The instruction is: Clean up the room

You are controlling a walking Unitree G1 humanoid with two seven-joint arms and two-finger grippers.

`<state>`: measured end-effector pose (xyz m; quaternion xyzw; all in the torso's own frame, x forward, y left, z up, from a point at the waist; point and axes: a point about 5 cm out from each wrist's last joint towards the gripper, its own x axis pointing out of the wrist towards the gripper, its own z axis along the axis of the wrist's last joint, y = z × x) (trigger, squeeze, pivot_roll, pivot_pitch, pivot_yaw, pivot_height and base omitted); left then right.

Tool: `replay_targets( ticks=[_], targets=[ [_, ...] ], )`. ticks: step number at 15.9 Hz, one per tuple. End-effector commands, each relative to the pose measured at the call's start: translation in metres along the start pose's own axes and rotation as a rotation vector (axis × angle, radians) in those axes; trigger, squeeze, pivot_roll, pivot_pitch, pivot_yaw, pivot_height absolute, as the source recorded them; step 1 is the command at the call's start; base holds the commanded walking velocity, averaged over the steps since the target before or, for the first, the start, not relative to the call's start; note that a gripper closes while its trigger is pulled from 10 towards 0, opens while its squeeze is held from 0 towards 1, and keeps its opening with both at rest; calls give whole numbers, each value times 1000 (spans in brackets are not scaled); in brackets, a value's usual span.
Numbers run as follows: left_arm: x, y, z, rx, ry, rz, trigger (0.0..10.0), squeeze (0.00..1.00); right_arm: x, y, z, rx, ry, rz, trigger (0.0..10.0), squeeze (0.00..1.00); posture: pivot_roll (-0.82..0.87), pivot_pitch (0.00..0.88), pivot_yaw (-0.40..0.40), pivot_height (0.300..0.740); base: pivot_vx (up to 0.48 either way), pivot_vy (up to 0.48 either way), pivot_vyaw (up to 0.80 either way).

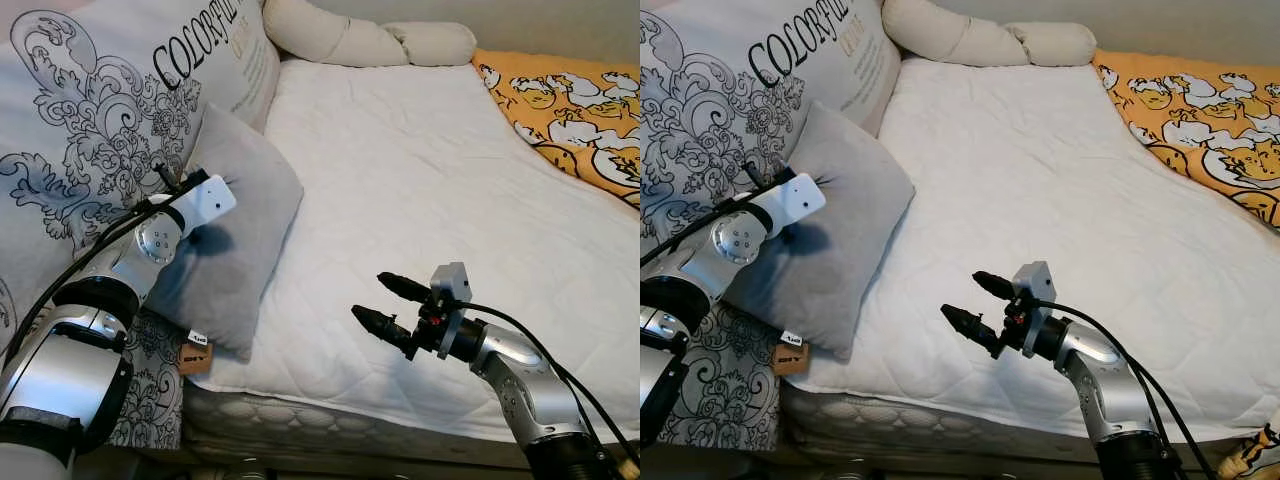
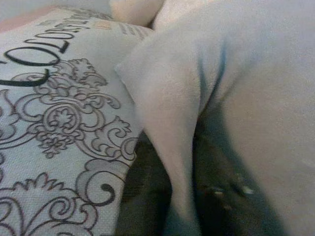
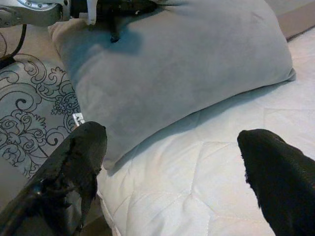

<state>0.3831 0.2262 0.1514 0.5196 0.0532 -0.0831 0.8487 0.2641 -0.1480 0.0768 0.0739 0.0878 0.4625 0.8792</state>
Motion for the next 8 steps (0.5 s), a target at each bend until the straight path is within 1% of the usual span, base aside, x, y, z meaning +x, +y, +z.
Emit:
replay_targets(
  ticks=[1, 2, 3, 5, 6, 7, 8],
  targets=[
    [2, 13, 10, -36, -51, 48, 10000, 1000, -1, 0, 0, 7, -5, -10, 10000, 1000, 58, 0, 27, 740, 0, 0, 0],
    [2, 13, 10, -34, -62, 53, 10000, 1000, -1, 0, 0, -4, -5, -15, 10000, 1000, 58, 0, 27, 740, 0, 0, 0],
    [0, 16, 12, -31, -101, 76, 10000, 1000, -1, -1, 0, -14, -1, -19, 10000, 1000, 56, 0, 29, 740, 0, 0, 0],
    [-2, 18, 14, -47, -128, 97, 10000, 1000, -2, -1, 0, -7, 0, -24, 10000, 1000, 55, 0, 30, 740, 0, 0, 0],
    [-6, 24, 15, -127, -180, 162, 10000, 1000, -3, -1, -2, 18, 7, -33, 10000, 1000, 57, 0, 29, 740, 0, 0, 0],
    [-8, 24, 16, -195, -211, 177, 10000, 1000, -3, -1, -2, 27, 4, -32, 10000, 1000, 58, 0, 29, 740, 0, 0, 0],
    [-12, 22, 18, -358, -267, 183, 10000, 1000, -4, -1, -2, 47, -13, -29, 10000, 1000, 58, 0, 31, 740, 0, 0, 0]
  ],
)
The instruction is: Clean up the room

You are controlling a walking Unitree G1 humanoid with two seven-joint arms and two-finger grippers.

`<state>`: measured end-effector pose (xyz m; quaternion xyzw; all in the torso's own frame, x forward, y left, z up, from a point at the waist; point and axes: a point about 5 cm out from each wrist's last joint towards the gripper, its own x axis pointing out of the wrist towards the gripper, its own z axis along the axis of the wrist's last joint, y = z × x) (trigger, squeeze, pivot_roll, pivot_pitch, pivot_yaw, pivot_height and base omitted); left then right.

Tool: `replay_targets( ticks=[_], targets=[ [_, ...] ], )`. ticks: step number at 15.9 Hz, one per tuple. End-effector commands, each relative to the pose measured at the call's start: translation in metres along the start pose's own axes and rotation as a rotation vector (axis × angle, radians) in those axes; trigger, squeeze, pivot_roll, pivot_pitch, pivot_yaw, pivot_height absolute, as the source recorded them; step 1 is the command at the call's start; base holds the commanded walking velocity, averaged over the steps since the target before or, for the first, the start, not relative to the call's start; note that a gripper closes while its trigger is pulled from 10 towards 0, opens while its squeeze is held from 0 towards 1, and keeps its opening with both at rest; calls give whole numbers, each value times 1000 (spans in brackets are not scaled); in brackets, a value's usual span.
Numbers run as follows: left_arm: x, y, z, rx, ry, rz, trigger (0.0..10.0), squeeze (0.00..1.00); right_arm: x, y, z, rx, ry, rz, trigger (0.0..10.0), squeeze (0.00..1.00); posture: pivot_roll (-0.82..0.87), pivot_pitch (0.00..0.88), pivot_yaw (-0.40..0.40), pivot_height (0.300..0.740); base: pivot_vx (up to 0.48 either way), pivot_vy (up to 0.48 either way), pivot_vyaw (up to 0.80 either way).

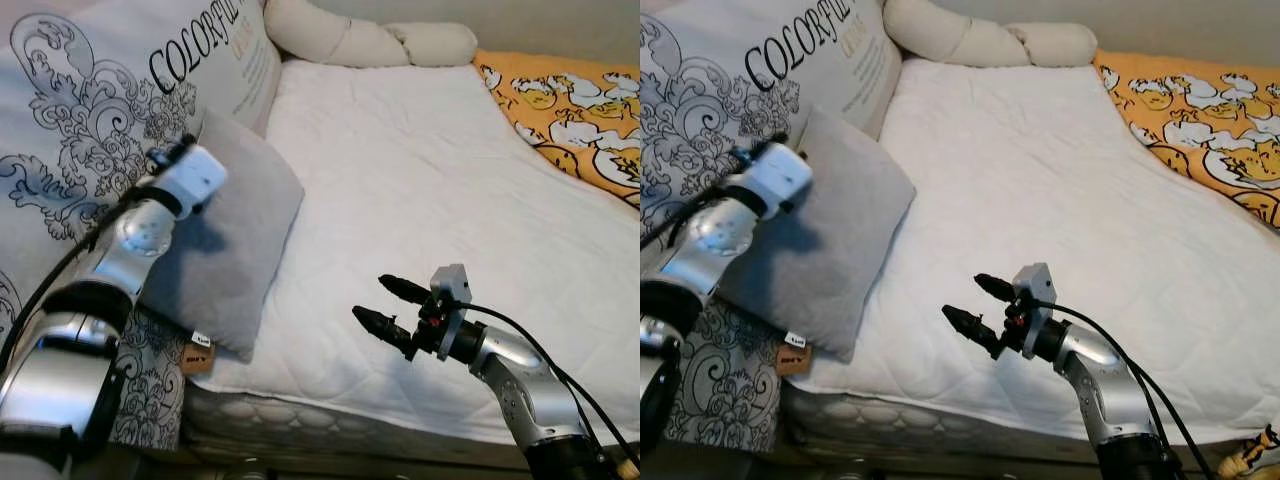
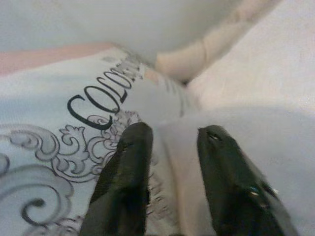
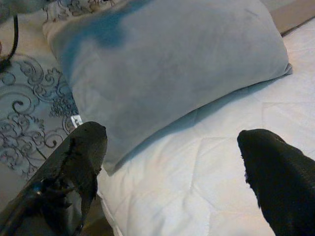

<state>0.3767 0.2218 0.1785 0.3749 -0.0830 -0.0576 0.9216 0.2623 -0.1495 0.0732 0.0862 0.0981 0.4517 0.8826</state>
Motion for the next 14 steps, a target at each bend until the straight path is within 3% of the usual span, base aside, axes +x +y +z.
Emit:
replay_targets(
  ticks=[1, 2, 3, 4, 5, 7, 8, 9, 11, 12, 13, 14],
  targets=[
    [-4, -4, 3, -237, -39, 9, 10000, 1000, -2, -2, 2, 39, -33, -14, 10000, 1000, 57, 0, 34, 740, 0, 0, 0],
    [-8, -13, 2, -359, -38, -23, 10000, 1000, -3, -3, 4, 63, -51, -25, 10000, 1000, 56, 0, 36, 740, 0, 0, 0],
    [-12, -22, 4, -426, -41, -44, 10000, 1000, -5, -7, 6, 33, -56, -60, 10000, 1000, 56, 0, 35, 740, 0, 0, 0],
    [-15, -27, 7, -468, -51, -52, 10000, 1000, -6, -9, 8, 10, -56, -77, 10000, 1000, 56, 0, 34, 740, 0, 0, 0],
    [-22, -34, 15, -536, -98, -50, 10000, 965, -4, -9, 14, -74, -81, -105, 10000, 1000, 53, 0, 33, 740, 0, 0, 0],
    [-28, -40, 23, -631, -123, -44, 10000, 902, -3, -11, 15, -107, -103, -163, 10000, 1000, 40, 0, 36, 740, 0, 0, 0],
    [-41, -56, 28, -769, -83, -52, 10000, 890, -6, -25, 7, -1, -86, -415, 10000, 973, 11, 0, 49, 740, 0, -398, 0],
    [-45, -63, 27, -764, -60, -68, 10000, 878, -6, -24, 6, 1, -90, -448, 10000, 0, -2, 0, 53, 740, 0, -446, 0],
    [-54, -75, 14, -663, 26, -110, 10000, 835, -4, -29, 6, -48, -79, -601, 10000, 0, -6, 0, 46, 740, 0, -448, 0],
    [-56, -76, 9, -626, 49, -104, 10000, 831, -5, -33, 7, -9, -100, -669, 10000, 0, -5, 0, 42, 740, 0, -446, 0],
    [-58, -76, 7, -637, 71, -93, 10000, 827, -6, -35, 9, 25, -129, -710, 10000, 0, -5, 0, 42, 740, 0, -442, 0],
    [-63, -74, 3, -663, 100, -77, 10000, 827, -6, -36, 15, -61, -127, -757, 10000, 0, 3, 0, 34, 740, 0, -446, 0]
  ],
)
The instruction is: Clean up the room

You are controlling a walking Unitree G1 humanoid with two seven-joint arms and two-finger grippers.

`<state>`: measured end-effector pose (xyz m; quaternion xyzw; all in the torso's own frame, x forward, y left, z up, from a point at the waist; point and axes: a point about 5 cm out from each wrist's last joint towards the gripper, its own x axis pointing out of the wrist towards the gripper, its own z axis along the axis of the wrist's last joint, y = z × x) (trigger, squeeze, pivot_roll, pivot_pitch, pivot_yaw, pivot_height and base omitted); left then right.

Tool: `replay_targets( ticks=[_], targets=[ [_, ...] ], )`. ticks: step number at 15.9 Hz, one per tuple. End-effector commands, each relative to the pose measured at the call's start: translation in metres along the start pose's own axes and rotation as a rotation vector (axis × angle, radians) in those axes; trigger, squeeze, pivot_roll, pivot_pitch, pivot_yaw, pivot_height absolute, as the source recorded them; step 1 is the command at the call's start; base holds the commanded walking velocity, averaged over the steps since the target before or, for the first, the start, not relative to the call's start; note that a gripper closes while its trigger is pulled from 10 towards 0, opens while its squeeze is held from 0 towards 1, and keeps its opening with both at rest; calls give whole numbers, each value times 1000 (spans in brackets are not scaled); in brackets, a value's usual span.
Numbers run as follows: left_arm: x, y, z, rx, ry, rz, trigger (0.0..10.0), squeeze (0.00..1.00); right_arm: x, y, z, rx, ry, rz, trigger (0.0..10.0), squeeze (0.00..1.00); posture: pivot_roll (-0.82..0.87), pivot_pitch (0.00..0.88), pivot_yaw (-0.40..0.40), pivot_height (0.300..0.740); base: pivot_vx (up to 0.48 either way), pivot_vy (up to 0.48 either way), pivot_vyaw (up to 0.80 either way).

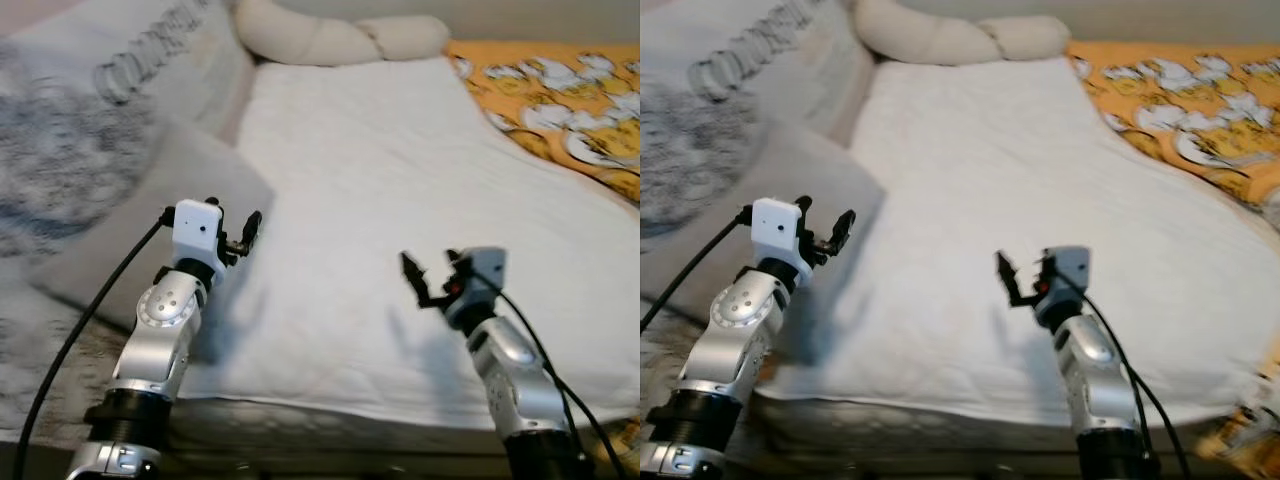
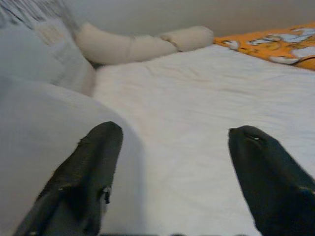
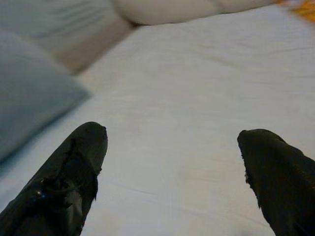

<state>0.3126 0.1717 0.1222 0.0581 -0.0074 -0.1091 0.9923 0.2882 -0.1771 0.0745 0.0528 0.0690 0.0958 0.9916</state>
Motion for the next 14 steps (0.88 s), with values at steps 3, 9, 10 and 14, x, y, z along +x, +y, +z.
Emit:
replay_targets(
  ticks=[3, 9, 10, 14],
  targets=[
    [-9, 9, 1, -21, 34, 53, 10000, 831, 4, 5, 15, 8, -45, -46, 10000, 0, 32, 0, 16, 740, 0, -431, 0],
    [-17, 11, 1, -38, 57, 85, 10000, 831, 4, 9, 18, -47, -40, -67, 10000, 0, 35, 0, 2, 740, 0, -408, 0],
    [-18, 9, -2, -39, 67, 82, 10000, 827, 3, 6, 22, -75, -79, -97, 10000, 0, 32, 0, -1, 740, 0, -405, 0],
    [-20, 0, -2, -43, 73, 75, 10000, 827, 0, 7, 20, -36, -51, -70, 10000, 0, 34, 0, -19, 740, 0, -369, 0]
  ],
)
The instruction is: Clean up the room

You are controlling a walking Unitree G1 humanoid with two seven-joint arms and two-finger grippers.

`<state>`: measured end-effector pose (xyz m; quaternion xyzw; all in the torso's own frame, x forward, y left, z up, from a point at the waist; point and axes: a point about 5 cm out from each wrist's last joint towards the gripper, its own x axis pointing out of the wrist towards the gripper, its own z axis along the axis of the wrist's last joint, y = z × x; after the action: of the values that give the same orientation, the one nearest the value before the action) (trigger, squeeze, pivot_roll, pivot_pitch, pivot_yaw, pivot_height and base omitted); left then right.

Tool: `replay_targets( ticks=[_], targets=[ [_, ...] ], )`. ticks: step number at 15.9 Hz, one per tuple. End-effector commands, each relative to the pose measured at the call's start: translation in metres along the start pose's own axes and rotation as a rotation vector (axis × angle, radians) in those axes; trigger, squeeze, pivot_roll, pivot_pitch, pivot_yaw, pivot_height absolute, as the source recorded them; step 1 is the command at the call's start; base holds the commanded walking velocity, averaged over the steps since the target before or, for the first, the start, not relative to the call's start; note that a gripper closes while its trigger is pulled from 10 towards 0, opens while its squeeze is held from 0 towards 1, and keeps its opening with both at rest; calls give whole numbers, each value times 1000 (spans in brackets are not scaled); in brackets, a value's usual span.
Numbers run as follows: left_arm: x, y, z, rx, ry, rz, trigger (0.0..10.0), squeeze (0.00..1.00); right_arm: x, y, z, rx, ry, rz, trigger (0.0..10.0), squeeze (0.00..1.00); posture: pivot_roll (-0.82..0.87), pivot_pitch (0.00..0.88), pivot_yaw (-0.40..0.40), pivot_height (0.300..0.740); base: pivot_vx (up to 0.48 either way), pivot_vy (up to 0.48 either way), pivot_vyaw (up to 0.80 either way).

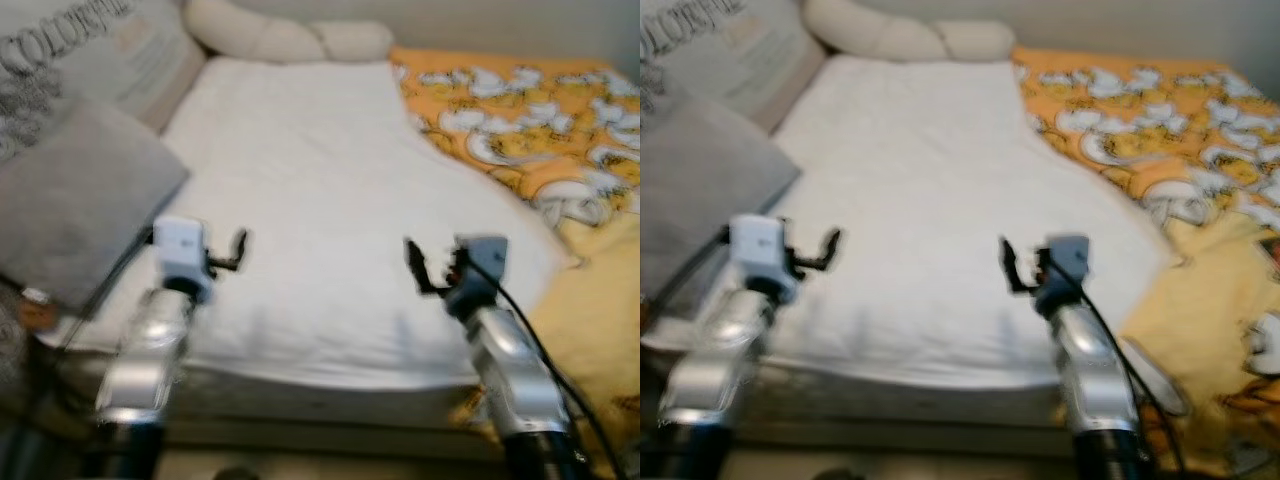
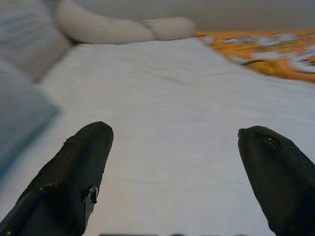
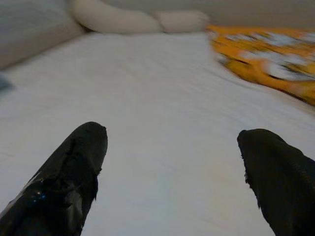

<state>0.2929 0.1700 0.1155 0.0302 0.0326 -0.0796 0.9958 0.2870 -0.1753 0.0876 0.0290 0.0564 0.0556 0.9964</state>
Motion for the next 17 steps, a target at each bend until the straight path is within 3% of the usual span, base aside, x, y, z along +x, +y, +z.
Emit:
replay_targets(
  ticks=[1, 3, 5, 9, 11, 17],
  targets=[
    [-1, 7, 4, 6, -4, 34, 10000, 831, 3, 5, 8, 17, -36, 8, 10000, 0, 32, 0, -19, 740, 0, -352, 0],
    [-2, 9, 2, -20, 6, 57, 10000, 835, 3, 7, 6, 29, -29, 3, 10000, 0, 31, 0, -20, 740, 0, -356, 0],
    [-4, 9, -1, 4, 23, 57, 10000, 831, 0, 5, 0, 108, -9, -30, 10000, 0, 34, 0, -21, 740, 0, -364, 0],
    [-5, 9, -2, 17, 28, 59, 10000, 831, -1, 5, -2, 49, 13, 3, 10000, 0, 36, 0, -22, 740, 0, -363, 200],
    [-6, 9, -3, 17, 32, 60, 10000, 831, 0, 3, -3, 60, 18, -16, 10000, 0, 37, 0, -23, 740, 0, -364, 800],
    [-6, 10, -4, 30, 46, 66, 10000, 835, -3, -7, -2, 70, 11, -69, 10000, 0, 27, 0, -10, 740, 0, -366, 0]
  ],
)
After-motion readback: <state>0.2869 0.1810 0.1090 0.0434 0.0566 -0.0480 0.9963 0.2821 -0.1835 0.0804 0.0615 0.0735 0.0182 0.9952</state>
